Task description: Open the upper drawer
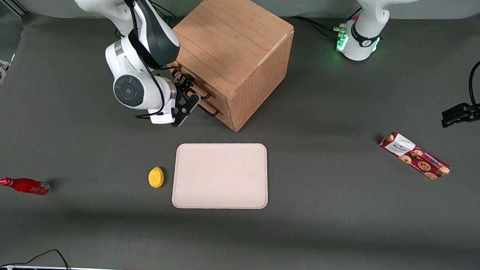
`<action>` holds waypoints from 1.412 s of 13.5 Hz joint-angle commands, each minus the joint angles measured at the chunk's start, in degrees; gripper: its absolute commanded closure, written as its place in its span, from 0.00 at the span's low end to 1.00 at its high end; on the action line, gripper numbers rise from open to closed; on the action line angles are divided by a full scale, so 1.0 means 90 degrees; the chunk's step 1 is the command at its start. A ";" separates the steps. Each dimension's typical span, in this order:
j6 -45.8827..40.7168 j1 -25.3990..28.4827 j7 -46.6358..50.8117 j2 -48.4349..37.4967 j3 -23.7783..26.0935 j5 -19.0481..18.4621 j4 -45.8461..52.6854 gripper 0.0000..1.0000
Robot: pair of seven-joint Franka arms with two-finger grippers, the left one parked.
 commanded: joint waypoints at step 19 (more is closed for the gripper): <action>0.0099 -0.1212 -0.1985 0.1021 -0.0032 -0.0060 0.1268 0.00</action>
